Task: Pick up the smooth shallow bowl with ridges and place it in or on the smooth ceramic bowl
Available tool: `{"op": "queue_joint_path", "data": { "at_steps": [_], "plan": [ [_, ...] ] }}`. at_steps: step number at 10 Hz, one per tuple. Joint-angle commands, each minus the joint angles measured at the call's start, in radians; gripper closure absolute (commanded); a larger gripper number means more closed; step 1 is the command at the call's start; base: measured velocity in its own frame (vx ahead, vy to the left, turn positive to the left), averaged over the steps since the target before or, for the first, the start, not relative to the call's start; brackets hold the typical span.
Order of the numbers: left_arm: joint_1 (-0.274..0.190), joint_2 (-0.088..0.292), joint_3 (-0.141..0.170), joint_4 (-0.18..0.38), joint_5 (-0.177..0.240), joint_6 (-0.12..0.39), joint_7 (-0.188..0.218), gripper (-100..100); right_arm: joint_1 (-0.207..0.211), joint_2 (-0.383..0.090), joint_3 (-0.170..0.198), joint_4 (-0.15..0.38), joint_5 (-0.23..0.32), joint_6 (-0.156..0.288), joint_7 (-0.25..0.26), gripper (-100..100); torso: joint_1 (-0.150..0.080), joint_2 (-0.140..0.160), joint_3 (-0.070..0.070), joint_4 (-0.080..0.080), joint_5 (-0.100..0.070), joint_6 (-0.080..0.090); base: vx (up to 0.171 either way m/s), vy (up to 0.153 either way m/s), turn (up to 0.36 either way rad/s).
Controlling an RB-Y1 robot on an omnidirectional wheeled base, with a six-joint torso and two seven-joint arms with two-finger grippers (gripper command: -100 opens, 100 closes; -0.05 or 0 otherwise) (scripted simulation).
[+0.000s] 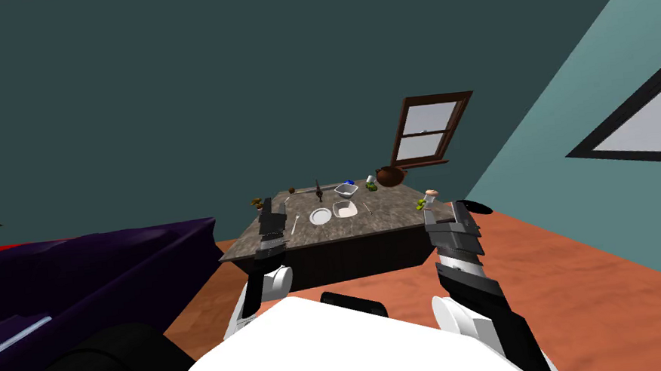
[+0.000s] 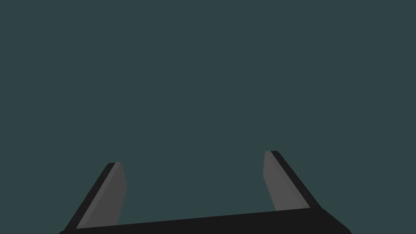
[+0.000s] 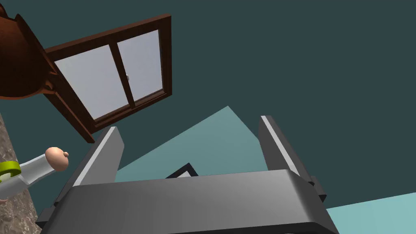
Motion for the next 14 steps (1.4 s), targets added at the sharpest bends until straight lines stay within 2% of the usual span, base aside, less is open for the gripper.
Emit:
{"op": "queue_joint_path", "data": {
  "at_steps": [1, 5, 11, 12, 14],
  "plan": [
    [0.0, 0.0, 0.0, 0.0, 0.0, 0.0, 0.0, 0, -0.002, -0.039, -0.01, 0.008, 0.011, 0.002, -0.001, -100, 0.0, 0.0, 0.0, 0.0, 0.0, 0.0, -0.014, 0.001, 0.028],
    [0.0, 0.0, 0.0, 0.0, 0.0, 0.0, 0.0, 0, -0.01, -0.153, -0.061, 0.05, 0.078, 0.009, -0.004, -100, -0.001, 0.003, 0.002, 0.001, 0.0, 0.0, -0.044, 0.001, 0.063],
    [0.0, 0.0, 0.0, 0.0, 0.0, 0.0, 0.0, 0, -0.028, -0.324, -0.166, 0.166, 0.254, 0.032, -0.002, -100, 0.001, 0.005, 0.003, 0.001, 0.0, 0.0, -0.076, 0.024, 0.126],
    [0.0, 0.0, 0.0, 0.0, 0.0, 0.0, 0.0, 0, -0.028, -0.324, -0.166, 0.166, 0.269, 0.032, -0.002, -100, 0.002, 0.005, 0.003, 0.001, 0.0, 0.0, -0.047, 0.032, 0.046],
    [0.0, 0.0, 0.0, 0.0, 0.0, 0.0, 0.0, 0, -0.035, -0.388, -0.198, 0.218, 0.335, 0.045, 0.002, -100, 0.002, 0.004, 0.002, 0.001, 0.0, 0.0, -0.056, 0.047, 0.141]
  ]
}}
